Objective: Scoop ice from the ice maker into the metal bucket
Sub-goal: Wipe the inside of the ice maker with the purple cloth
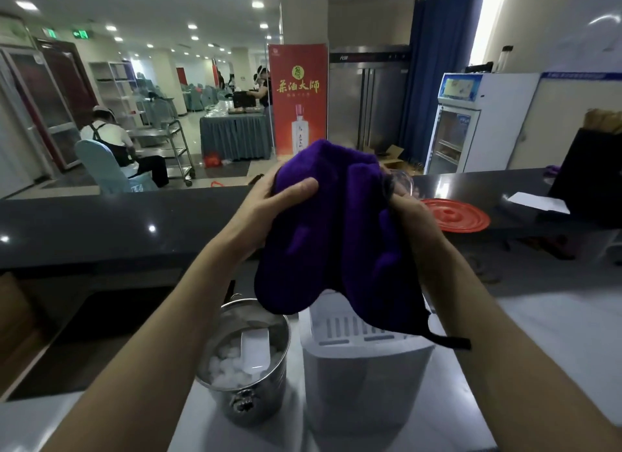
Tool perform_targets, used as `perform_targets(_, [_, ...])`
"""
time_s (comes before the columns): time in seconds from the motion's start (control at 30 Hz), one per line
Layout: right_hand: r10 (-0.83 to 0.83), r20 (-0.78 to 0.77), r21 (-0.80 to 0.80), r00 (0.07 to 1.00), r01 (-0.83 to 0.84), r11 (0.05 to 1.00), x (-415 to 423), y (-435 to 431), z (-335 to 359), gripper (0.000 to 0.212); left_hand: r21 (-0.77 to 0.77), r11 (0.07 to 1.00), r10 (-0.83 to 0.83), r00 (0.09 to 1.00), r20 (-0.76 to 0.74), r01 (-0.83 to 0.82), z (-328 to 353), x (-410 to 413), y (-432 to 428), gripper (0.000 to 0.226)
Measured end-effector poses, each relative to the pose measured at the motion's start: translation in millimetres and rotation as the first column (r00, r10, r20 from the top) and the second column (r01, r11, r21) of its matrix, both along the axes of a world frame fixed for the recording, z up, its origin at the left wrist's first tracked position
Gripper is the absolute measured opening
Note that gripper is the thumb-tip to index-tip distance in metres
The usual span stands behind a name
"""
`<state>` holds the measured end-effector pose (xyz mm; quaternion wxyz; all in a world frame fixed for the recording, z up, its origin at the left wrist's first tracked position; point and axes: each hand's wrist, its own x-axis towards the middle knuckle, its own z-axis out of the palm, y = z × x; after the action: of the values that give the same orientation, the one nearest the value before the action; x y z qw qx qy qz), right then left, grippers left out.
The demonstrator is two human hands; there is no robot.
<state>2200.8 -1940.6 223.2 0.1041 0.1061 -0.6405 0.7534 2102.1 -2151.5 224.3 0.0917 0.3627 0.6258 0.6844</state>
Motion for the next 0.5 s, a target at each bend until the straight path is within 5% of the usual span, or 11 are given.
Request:
perform_targets(0.1, [-0.027, 0.109, -0.089, 0.994, 0.037, 0.995, 10.6, -3.7, -13.9, 0.026, -0.024, 1.000, -0.017, 0.987, 0.158, 0.021, -7.9, 11.0, 1.5, 0.042])
perform_targets(0.23, [-0.313, 0.406, -0.090, 0.858, 0.379, 0.921, 14.0, 6.1, -46.2, 0.029, -0.010, 0.991, 0.128, 0.952, 0.277, -0.130, -22.8, 21.6, 12.2, 0.016])
perform_targets(0.4, [-0.177, 0.533, -0.224, 0.827, 0.340, 0.913, 40.4, 15.1, -54.0, 0.087, -0.066, 0.945, 0.323, 0.891, 0.320, -0.319, -35.3, 35.2, 28.5, 0.011])
perform_targets(0.5, [-0.016, 0.503, -0.253, 0.864, 0.165, 0.953, 43.1, 31.0, -57.1, 0.118, -0.032, 0.925, 0.365, 0.865, 0.344, -0.378, -36.0, 39.4, 33.9, 0.011])
